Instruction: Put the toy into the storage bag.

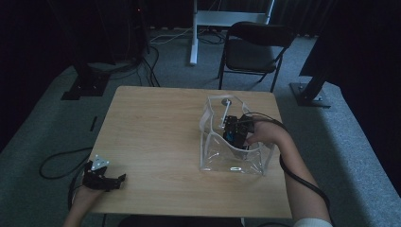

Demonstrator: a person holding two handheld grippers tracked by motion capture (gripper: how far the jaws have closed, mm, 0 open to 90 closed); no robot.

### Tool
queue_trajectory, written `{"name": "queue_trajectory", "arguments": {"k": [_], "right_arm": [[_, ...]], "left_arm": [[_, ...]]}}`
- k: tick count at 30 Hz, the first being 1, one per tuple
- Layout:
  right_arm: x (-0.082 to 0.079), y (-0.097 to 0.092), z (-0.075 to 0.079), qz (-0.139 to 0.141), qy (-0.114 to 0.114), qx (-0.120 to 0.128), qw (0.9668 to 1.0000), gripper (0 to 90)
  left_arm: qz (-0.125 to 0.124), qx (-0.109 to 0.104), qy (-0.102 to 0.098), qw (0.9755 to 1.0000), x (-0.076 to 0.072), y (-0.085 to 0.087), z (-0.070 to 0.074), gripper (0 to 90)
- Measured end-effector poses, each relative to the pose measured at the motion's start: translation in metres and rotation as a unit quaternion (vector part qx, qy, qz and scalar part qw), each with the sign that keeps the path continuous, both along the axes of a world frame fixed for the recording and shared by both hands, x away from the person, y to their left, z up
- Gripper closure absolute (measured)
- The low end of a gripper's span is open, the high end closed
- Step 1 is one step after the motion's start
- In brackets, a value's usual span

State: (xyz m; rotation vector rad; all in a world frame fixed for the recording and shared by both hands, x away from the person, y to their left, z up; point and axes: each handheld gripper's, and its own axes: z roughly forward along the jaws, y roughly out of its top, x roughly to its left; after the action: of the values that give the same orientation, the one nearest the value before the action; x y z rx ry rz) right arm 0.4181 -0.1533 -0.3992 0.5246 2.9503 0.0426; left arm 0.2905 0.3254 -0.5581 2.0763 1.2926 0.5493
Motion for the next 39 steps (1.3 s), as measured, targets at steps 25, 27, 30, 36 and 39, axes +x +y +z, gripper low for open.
{"name": "queue_trajectory", "arguments": {"k": [25,27,30,36,39], "right_arm": [[0.009,0.014,-0.025,-0.019,0.006,-0.053,0.9984,24.9],[0.009,0.014,-0.026,-0.022,0.004,-0.057,0.9981,24.9],[0.01,0.016,-0.031,-0.025,0.009,-0.064,0.9976,24.8],[0.009,0.019,-0.035,-0.022,0.011,-0.072,0.9971,24.8],[0.009,0.019,-0.037,-0.023,0.007,-0.081,0.9964,24.9]], "left_arm": [[0.0,0.0,0.0,1.0,0.0,0.0,0.0,0.7],[0.0,0.0,0.0,1.0,0.0,0.0,0.0,0.7],[0.0,0.0,0.0,1.0,0.0,0.0,0.0,0.7],[0.0,0.0,0.0,1.0,0.0,0.0,0.0,0.7],[0.0,0.0,0.0,1.0,0.0,0.0,0.0,0.7]]}}
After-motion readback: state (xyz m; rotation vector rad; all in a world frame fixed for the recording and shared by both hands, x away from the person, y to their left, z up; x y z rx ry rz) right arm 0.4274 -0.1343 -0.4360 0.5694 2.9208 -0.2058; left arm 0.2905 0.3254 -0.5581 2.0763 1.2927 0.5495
